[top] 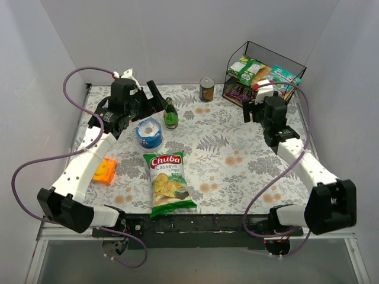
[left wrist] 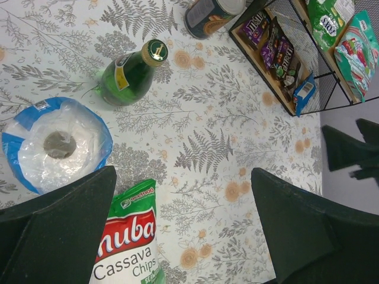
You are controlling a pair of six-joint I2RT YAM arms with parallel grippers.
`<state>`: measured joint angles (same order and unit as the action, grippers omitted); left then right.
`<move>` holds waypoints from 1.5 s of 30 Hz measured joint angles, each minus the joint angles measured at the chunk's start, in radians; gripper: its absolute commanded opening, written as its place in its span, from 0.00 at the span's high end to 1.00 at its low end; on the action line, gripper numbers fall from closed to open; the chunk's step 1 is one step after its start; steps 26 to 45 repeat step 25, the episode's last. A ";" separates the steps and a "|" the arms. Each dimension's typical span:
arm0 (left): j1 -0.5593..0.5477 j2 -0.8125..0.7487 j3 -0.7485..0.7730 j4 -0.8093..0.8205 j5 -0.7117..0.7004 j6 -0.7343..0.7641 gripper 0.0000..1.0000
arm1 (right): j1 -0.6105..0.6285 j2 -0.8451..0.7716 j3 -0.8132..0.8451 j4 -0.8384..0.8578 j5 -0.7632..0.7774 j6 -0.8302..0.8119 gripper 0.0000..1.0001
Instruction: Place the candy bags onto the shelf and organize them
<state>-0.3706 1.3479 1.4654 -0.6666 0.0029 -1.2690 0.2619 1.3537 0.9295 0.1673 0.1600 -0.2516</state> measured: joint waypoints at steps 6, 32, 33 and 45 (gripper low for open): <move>0.000 -0.060 -0.047 0.003 -0.048 0.001 0.02 | -0.002 -0.181 0.057 -0.229 0.101 0.335 0.11; 0.000 -0.145 -0.134 0.000 -0.184 0.017 0.02 | -0.006 -0.545 -0.060 -0.650 0.254 0.709 0.10; 0.000 -0.145 -0.134 0.000 -0.184 0.017 0.02 | -0.006 -0.545 -0.060 -0.650 0.254 0.709 0.10; 0.000 -0.145 -0.134 0.000 -0.184 0.017 0.02 | -0.006 -0.545 -0.060 -0.650 0.254 0.709 0.10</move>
